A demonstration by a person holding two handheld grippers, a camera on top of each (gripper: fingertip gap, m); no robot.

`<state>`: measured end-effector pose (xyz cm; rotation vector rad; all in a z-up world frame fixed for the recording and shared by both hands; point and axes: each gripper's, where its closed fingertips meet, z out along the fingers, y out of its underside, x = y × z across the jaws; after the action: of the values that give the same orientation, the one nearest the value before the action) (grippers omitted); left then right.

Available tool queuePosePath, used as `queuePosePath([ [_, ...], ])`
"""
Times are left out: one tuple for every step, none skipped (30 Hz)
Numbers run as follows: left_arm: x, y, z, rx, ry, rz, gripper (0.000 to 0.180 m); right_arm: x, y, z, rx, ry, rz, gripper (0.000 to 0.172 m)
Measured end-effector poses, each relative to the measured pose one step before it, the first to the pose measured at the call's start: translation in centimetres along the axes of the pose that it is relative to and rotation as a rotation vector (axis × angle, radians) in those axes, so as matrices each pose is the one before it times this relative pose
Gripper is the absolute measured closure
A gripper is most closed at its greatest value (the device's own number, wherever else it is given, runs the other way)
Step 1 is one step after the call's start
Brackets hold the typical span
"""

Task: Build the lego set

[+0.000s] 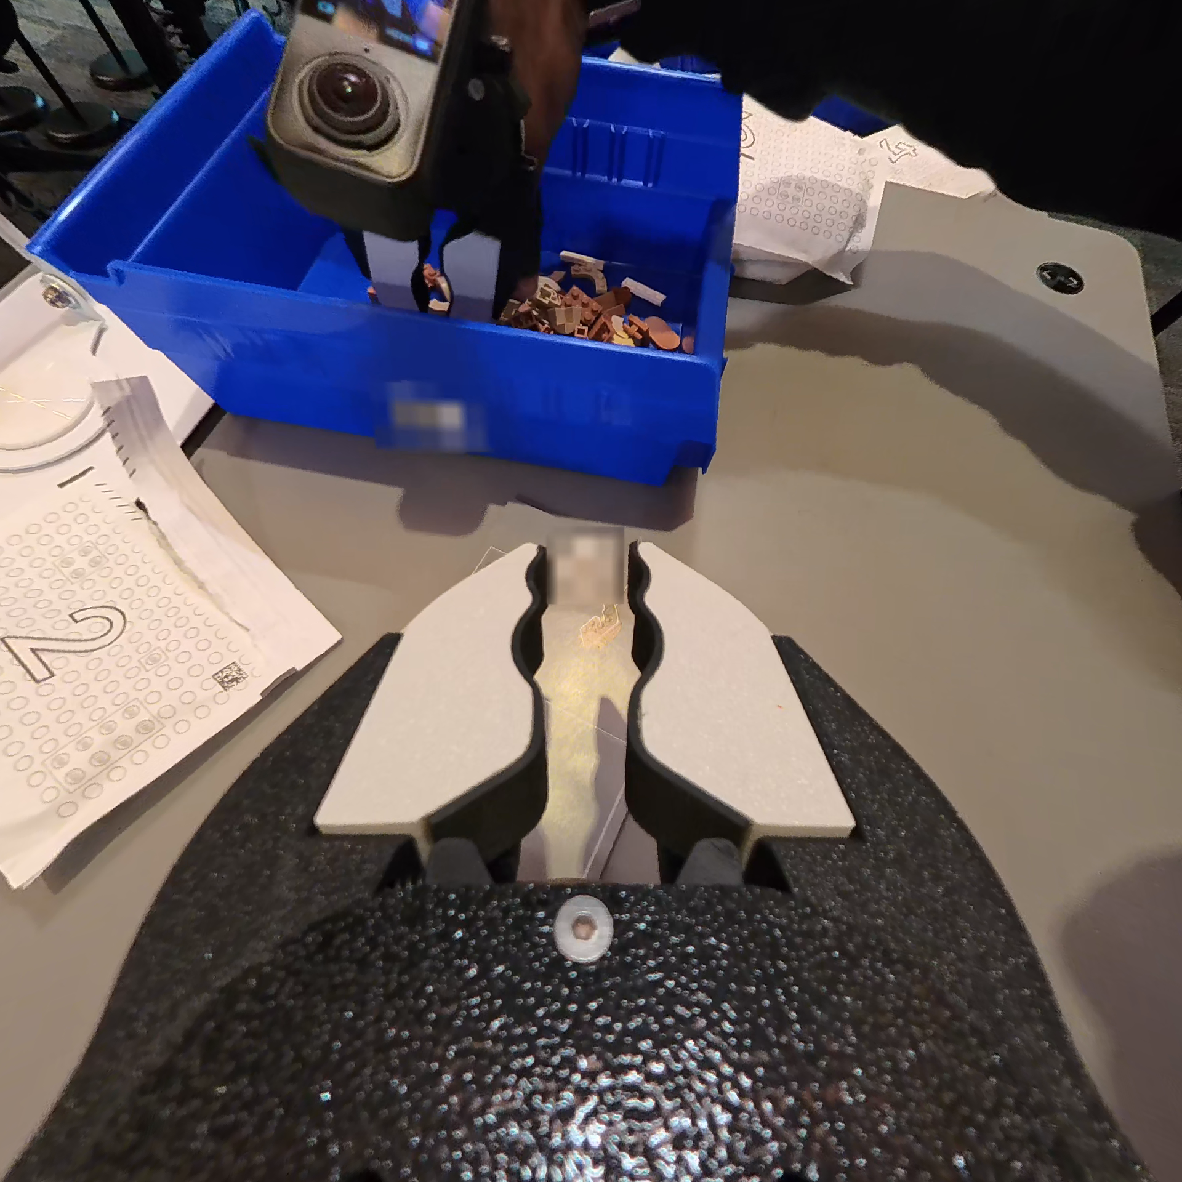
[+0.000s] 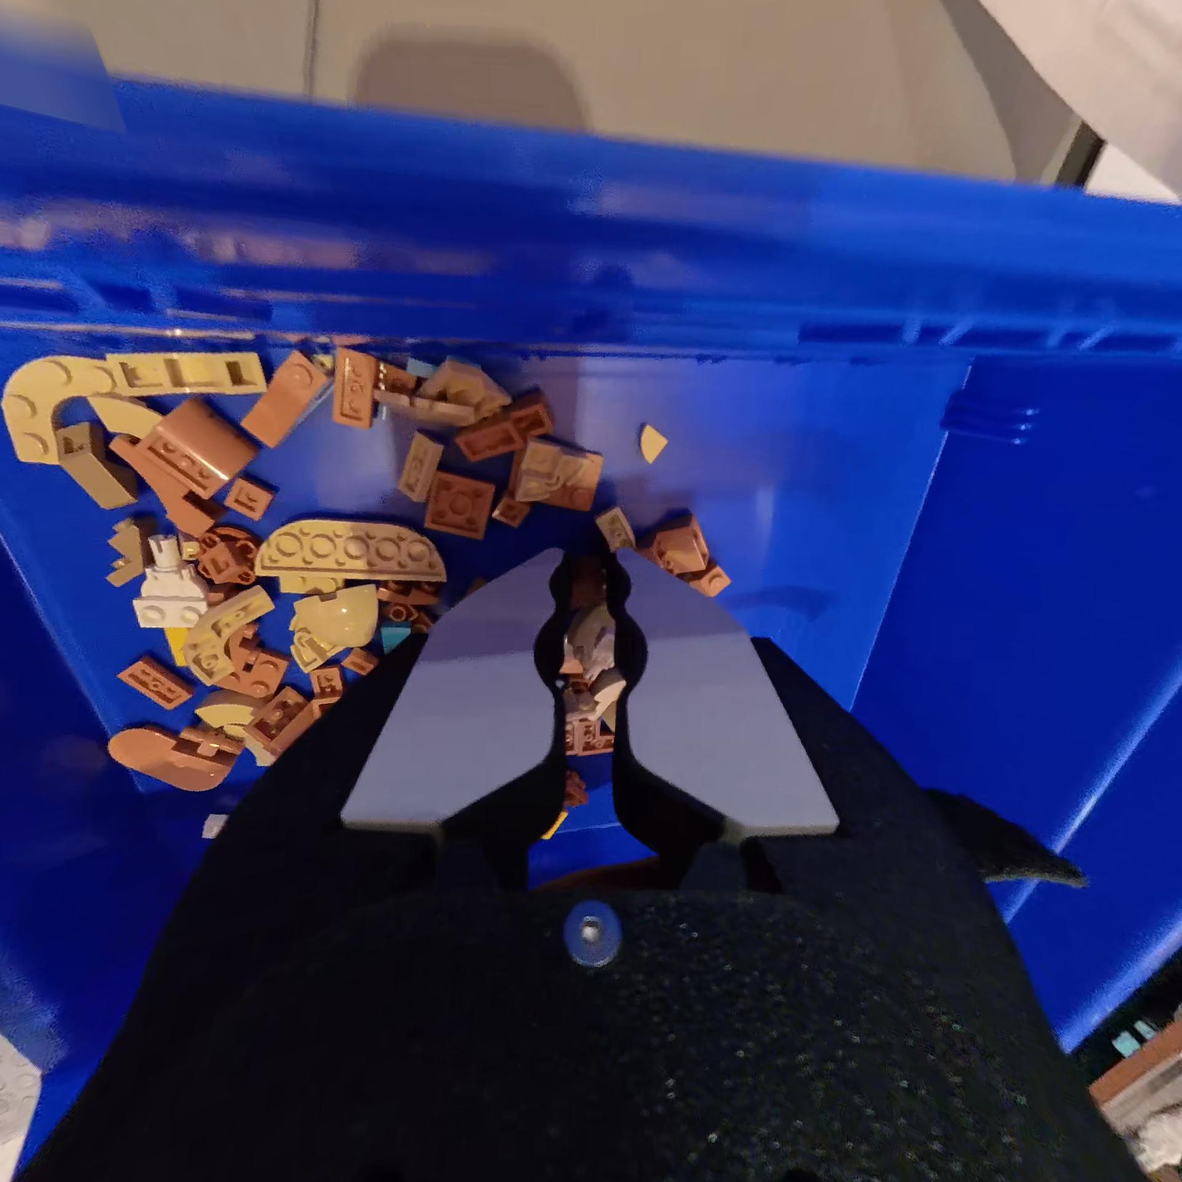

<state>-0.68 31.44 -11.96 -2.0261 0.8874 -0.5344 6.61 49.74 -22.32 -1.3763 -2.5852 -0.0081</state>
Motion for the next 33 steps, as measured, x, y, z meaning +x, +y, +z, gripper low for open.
queuePosePath([
  [0.022,0.036,-0.071,0.0003,-0.0007,0.0006,0.158,-0.072,0.042,-0.300,0.0017,0.0114,0.0098,0.161],
  [0.045,0.048,-0.088,0.0002,-0.0001,0.0015,0.158,-0.193,-0.059,-0.414,0.0105,0.0060,0.0112,0.162],
  [0.034,0.073,-0.120,-0.0002,-0.0007,0.0013,0.158,-0.252,-0.155,-0.531,0.0191,0.0048,0.0128,0.162],
  [0.039,0.072,-0.140,0.0002,-0.0009,0.0015,0.158,-0.226,-0.203,-0.623,0.0216,0.0090,0.0147,0.162],
  [0.037,0.098,-0.167,0.0006,-0.0010,0.0018,0.158,-0.284,-0.292,-0.739,0.0249,0.0098,0.0157,0.162],
  [0.038,0.109,-0.187,0.0010,-0.0019,0.0024,0.158,-0.457,-0.468,-0.864,0.0337,0.0038,0.0171,0.162],
  [0.048,0.171,-0.199,0.0002,-0.0015,0.0027,0.158,-0.631,-0.732,-1.014,0.0442,0.0008,0.0179,0.162],
  [0.055,0.211,-0.219,-0.0001,-0.0016,0.0029,0.158,-0.866,-1.075,-1.167,0.0574,-0.0045,0.0139,0.162],
  [0.049,0.230,-0.237,0.0021,-0.0040,0.0038,0.158,-1.171,-1.471,-1.293,0.0696,-0.0123,0.0084,0.162],
  [0.048,0.262,-0.255,0.0039,-0.0046,0.0052,0.158,-1.426,-1.811,-1.330,0.0753,-0.0164,0.0022,0.162],
  [0.055,0.330,-0.257,0.0026,-0.0034,0.0056,0.158,-1.641,-2.015,-1.206,0.0727,-0.0213,-0.0065,0.162],
  [0.052,0.382,-0.247,0.0011,-0.0039,0.0051,0.159,-1.826,-2.081,-0.904,0.0640,-0.0277,-0.0151,0.162],
  [0.050,0.421,-0.245,0.0018,-0.0043,0.0050,0.159,-1.891,-2.041,-0.494,0.0517,-0.0315,-0.0229,0.163],
  [0.090,0.497,-0.218,0.0003,-0.0018,0.0041,0.159,-1.856,-1.905,-0.037,0.0377,-0.0338,-0.0303,0.163],
  [0.131,0.560,-0.223,-0.0026,0.0000,0.0020,0.159,-1.816,-1.755,0.419,0.0304,-0.0429,-0.0313,0.163],
  [0.143,0.594,-0.232,-0.0016,-0.0025,0.0002,0.159,-1.739,-1.603,0.936,0.0278,-0.0557,-0.0219,0.163],
  [0.125,0.532,-0.241,0.0009,-0.0047,-0.0003,0.160,-1.596,-1.284,1.477,0.0211,-0.0686,-0.0096,0.163],
  [0.185,0.507,-0.240,0.0008,-0.0023,0.0012,0.160,-1.312,-0.803,1.936,0.0058,-0.0723,-0.0051,0.163],
  [0.206,0.514,-0.261,-0.0015,-0.0033,0.0032,0.160,-0.959,-0.289,2.245,-0.0098,-0.0695,-0.0073,0.163],
  [0.116,0.515,-0.295,-0.0005,-0.0112,0.0040,0.160,-0.499,0.118,2.324,-0.0227,-0.0594,-0.0087,0.163],
  [0.081,0.516,-0.313,0.0017,-0.0141,0.0019,0.160,-0.113,0.364,2.201,-0.0272,-0.0502,-0.0036,0.163],
  [0.106,0.540,-0.314,0.0032,-0.0102,-0.0029,0.160,0.184,0.351,1.966,-0.0219,-0.0412,0.0015,0.163],
  [0.147,0.590,-0.306,0.0037,-0.0056,-0.0095,0.160,0.313,0.191,1.605,-0.0064,-0.0344,0.0044,0.163],
  [0.204,0.612,-0.308,0.0039,-0.0007,-0.0135,0.161,0.334,0.146,1.258,-0.0011,-0.0311,0.0076,0.163],
  [0.159,0.641,-0.290,0.0047,-0.0014,-0.0145,0.161,0.389,0.152,0.979,0.0004,-0.0219,0.0105,0.163],
  [0.096,0.657,-0.248,0.0036,-0.0035,-0.0129,0.161,0.579,0.293,0.758,-0.0093,-0.0049,0.0124,0.162],
  [0.020,0.668,-0.224,0.0017,-0.0057,-0.0117,0.161,0.655,0.395,0.597,-0.0175,0.0092,0.0099,0.162],
  [-0.025,0.608,-0.198,-0.0002,-0.0048,-0.0137,0.161,0.414,0.240,0.456,-0.0083,0.0035,0.0082,0.162],
  [0.025,0.499,-0.175,-0.0004,0.0003,-0.0152,0.161,0.283,0.183,0.321,-0.0068,0.0043,0.0066,0.162],
  [0.050,0.330,-0.137,-0.0014,0.0031,-0.0104,0.161,0.220,0.098,0.201,-0.0027,0.0103,-0.0001,0.162],
  [-0.004,0.170,-0.102,0.0001,-0.0011,0.0001,0.161,0.114,-0.002,0.081,0.0059,0.0096,-0.0008,0.162],
  [-0.034,0.099,-0.038,-0.0030,-0.0045,0.0079,0.161,0.093,-0.082,-0.015,0.0120,0.0109,0.0038,0.162],
  [-0.051,0.060,0.039,-0.0056,-0.0062,0.0110,0.161,0.087,-0.096,-0.090,0.0152,0.0153,0.0051,0.160],
])
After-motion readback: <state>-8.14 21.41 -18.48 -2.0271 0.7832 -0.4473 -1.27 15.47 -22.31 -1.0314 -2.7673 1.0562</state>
